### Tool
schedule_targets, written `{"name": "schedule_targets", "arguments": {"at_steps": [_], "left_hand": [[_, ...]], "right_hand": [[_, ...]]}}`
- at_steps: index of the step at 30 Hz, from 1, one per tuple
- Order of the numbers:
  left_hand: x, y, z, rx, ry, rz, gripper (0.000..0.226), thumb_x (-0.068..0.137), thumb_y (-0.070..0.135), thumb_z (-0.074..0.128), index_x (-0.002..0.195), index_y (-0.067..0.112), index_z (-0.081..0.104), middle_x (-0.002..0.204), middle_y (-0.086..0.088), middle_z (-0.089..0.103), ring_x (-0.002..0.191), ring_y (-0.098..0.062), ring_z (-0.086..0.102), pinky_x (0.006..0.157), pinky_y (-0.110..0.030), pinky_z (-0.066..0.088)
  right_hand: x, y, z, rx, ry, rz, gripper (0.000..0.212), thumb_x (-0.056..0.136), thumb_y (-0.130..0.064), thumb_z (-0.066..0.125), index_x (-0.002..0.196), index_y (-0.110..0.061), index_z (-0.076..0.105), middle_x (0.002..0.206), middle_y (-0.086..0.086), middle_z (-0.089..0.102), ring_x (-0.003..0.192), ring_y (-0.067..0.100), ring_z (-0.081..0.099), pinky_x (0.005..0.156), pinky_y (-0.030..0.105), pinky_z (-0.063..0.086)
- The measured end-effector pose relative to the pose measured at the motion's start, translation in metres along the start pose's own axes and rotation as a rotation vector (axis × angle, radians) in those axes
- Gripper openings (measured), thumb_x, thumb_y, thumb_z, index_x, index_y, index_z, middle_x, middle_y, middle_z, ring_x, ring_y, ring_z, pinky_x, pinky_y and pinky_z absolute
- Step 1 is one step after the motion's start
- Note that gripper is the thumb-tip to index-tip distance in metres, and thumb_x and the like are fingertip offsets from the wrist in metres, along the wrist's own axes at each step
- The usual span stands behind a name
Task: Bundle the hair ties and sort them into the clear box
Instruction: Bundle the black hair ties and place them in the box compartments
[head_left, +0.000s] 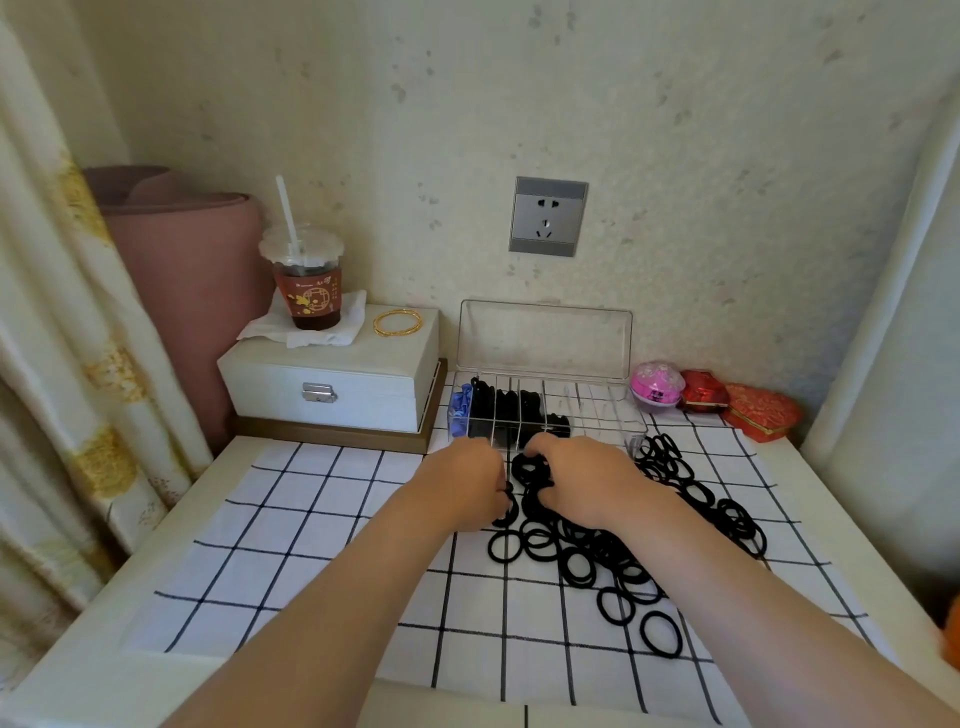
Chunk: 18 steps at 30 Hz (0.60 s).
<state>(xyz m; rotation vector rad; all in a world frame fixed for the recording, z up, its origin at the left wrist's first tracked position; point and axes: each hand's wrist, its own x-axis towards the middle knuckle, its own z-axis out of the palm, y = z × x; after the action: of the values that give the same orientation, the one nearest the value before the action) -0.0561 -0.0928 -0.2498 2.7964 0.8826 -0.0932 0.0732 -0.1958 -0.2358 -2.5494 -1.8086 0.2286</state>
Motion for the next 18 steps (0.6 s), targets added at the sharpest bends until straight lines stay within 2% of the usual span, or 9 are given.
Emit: {"name": "schedule_targets", "arguments": {"at_steps": [1,3,5,10,12,14,15,16,18], "left_hand": [[-0.001,-0.001,-0.002,-0.061,-0.011,-0.017,0.021,0.091,0.025,0.053,0.074,0.014,0.057,0.082,-0.006,0.056,0.074,-0.021,0.056,0.064,-0.032,0.048],[-0.002,-0.006,-0.008,-0.151,0.003,-0.042,0.015,0.094,0.027,0.051,0.088,0.016,0.059,0.087,-0.004,0.061,0.081,-0.021,0.058,0.071,-0.034,0.051],[-0.004,-0.009,-0.013,-0.235,0.041,-0.050,0.014,0.096,0.025,0.050,0.104,0.017,0.059,0.098,-0.003,0.063,0.089,-0.019,0.059,0.079,-0.033,0.051],[-0.003,-0.012,-0.016,-0.400,0.104,-0.061,0.018,0.094,0.021,0.057,0.110,0.019,0.066,0.096,0.002,0.066,0.089,-0.013,0.060,0.077,-0.025,0.048],[-0.003,-0.011,-0.016,-0.484,0.107,-0.073,0.018,0.093,0.022,0.060,0.109,0.021,0.067,0.091,0.004,0.067,0.086,-0.011,0.061,0.075,-0.023,0.047],[-0.003,-0.011,-0.016,-0.563,0.116,-0.087,0.018,0.092,0.020,0.062,0.109,0.020,0.069,0.091,0.004,0.070,0.087,-0.010,0.063,0.076,-0.022,0.048],[-0.003,-0.010,-0.017,-0.592,0.128,-0.094,0.019,0.092,0.020,0.062,0.108,0.020,0.071,0.093,0.003,0.071,0.089,-0.011,0.065,0.079,-0.023,0.049],[-0.003,-0.011,-0.017,-0.615,0.144,-0.102,0.019,0.091,0.019,0.062,0.107,0.020,0.072,0.095,0.003,0.072,0.090,-0.010,0.065,0.081,-0.023,0.050],[-0.003,-0.012,-0.017,-0.655,0.184,-0.124,0.019,0.090,0.018,0.063,0.104,0.021,0.075,0.092,0.006,0.072,0.087,-0.009,0.064,0.078,-0.021,0.049]], "right_hand": [[0.000,0.000,0.000,-0.019,-0.004,-0.007,0.054,0.092,-0.027,0.060,0.144,-0.030,0.045,0.125,0.002,0.063,0.113,0.024,0.060,0.080,0.032,0.046],[0.001,-0.001,-0.001,-0.057,-0.004,-0.019,0.046,0.093,-0.028,0.059,0.139,-0.031,0.054,0.126,0.001,0.064,0.114,0.023,0.060,0.084,0.033,0.048],[0.002,-0.002,-0.002,-0.095,0.020,-0.037,0.035,0.092,-0.027,0.059,0.126,-0.029,0.065,0.117,0.000,0.067,0.106,0.023,0.063,0.079,0.032,0.049],[0.004,-0.004,-0.005,-0.139,0.039,-0.077,0.019,0.087,-0.027,0.062,0.102,-0.023,0.073,0.104,-0.002,0.064,0.095,0.023,0.064,0.067,0.029,0.045],[0.004,-0.004,-0.006,-0.174,0.027,-0.071,0.010,0.086,-0.025,0.062,0.086,-0.020,0.070,0.092,-0.002,0.060,0.086,0.023,0.062,0.059,0.026,0.038],[0.004,-0.003,-0.006,-0.186,0.019,-0.084,0.025,0.086,-0.022,0.061,0.063,-0.022,0.052,0.082,-0.004,0.047,0.077,0.023,0.054,0.051,0.025,0.028],[0.003,-0.003,-0.006,-0.179,0.014,-0.096,0.034,0.085,-0.022,0.062,0.058,-0.022,0.043,0.082,-0.004,0.043,0.075,0.022,0.051,0.049,0.025,0.025],[0.002,-0.002,-0.006,-0.150,0.014,-0.105,0.035,0.084,-0.023,0.062,0.057,-0.021,0.041,0.082,-0.003,0.045,0.073,0.021,0.050,0.049,0.025,0.026],[0.002,0.003,-0.006,-0.011,0.026,-0.102,0.021,0.082,-0.026,0.064,0.064,-0.017,0.058,0.084,-0.001,0.060,0.074,0.021,0.058,0.055,0.028,0.042]]}}
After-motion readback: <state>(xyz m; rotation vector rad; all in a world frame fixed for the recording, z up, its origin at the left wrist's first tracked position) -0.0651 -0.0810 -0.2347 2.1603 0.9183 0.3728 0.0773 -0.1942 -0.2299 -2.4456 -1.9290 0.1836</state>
